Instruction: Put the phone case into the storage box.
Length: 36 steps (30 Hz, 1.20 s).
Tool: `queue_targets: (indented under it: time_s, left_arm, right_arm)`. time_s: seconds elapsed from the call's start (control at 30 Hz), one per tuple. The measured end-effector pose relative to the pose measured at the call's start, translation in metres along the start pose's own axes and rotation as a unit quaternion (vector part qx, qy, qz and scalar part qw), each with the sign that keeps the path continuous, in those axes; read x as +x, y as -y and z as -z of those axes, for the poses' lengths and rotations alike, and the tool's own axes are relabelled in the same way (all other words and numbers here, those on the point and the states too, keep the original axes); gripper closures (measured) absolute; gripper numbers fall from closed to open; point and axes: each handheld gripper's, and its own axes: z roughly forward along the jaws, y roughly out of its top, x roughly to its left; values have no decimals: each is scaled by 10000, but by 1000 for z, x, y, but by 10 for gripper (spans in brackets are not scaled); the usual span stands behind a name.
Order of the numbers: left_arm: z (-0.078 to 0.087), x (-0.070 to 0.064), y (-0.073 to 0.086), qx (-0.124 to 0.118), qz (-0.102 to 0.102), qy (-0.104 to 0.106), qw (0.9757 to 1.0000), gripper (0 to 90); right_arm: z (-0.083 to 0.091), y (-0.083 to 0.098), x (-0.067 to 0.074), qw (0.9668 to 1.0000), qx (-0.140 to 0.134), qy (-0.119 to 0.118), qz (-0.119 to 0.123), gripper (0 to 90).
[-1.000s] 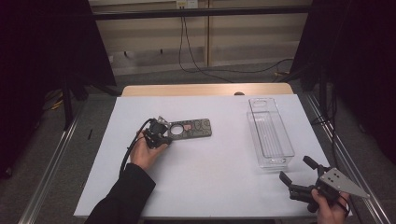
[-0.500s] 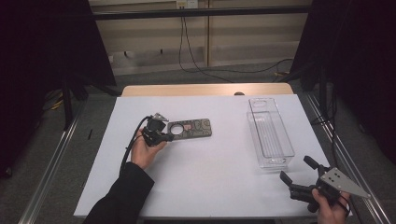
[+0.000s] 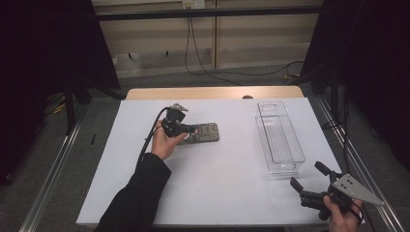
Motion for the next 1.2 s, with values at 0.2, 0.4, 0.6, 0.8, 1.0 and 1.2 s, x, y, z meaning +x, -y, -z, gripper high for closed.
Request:
queue_targets:
  time_s: [0.2, 0.4, 0.6, 0.8, 1.0, 1.2]
  left_arm:
    - [-27, -1, -15, 42, 148, -22, 9999, 900]
    - [-47, -2, -31, 83, 159, -92, 9998, 900]
    - [-63, -2, -42, 156, 91, -257, 9995, 900]
    - [-71, 2, -40, 224, 191, -465, 9985, 900]
    - [-78, 7, -40, 205, 244, -516, 9982, 900]
    - [-86, 10, -38, 206, 397, -559, 9974, 900]
  right_arm:
    - [0, 0, 0, 10000, -3, -7, -22, 0]
    - [0, 0, -1, 10000, -10, -15, -41, 0]
    - [0, 1, -1, 10000, -19, -32, -71, 0]
    - [1, 1, -2, 9999, -32, -36, -98, 0]
    - [1, 1, -1, 9999, -22, -18, -106, 0]
    - [2, 1, -2, 10000, -12, -29, -84, 0]
